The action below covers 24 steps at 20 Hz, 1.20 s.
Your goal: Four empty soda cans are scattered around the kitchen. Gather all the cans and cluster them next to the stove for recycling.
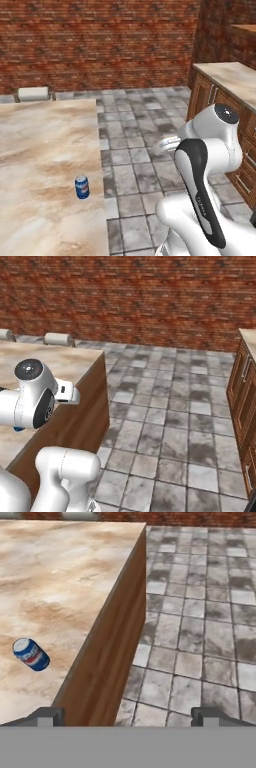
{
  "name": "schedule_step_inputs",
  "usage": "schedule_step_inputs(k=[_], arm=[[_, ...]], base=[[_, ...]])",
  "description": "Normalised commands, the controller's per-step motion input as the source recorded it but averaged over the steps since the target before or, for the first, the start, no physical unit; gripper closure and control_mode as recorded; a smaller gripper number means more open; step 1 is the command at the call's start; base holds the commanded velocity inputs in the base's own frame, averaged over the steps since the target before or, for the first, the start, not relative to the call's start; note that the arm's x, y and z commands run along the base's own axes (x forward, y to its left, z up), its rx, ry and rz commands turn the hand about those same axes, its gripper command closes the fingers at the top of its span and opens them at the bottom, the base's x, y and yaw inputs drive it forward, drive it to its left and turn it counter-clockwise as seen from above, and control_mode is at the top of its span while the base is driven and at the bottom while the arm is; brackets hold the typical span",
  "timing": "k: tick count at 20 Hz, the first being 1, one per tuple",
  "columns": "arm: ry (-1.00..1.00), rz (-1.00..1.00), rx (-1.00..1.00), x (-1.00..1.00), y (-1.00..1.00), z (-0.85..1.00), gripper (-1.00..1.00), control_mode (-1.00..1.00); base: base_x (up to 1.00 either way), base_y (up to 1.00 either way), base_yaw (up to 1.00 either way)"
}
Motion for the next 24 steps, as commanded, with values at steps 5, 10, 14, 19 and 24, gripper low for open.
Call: schedule_step_inputs(k=[5, 10, 14, 19, 24], arm=[[0.00, 0.00, 0.00, 0.00, 0.00, 0.00, -1.00, 1.00], [0.00, 0.00, 0.00, 0.00, 0.00, 0.00, -1.00, 1.00], [0.08, 0.12, -0.03, 0.07, 0.04, -0.08, -1.00, -1.00], [0.07, 0.06, -0.05, 0.14, 0.07, -0.01, -1.00, -1.00], [0.11, 0.00, -0.08, 0.04, 0.15, 0.00, -1.00, -1.00]], base=[[0.03, 0.12, 0.27], [0.07, 0.07, 0.27], [0.01, 0.02, 0.05], [0.00, 0.00, 0.00], [0.00, 0.00, 0.00]])
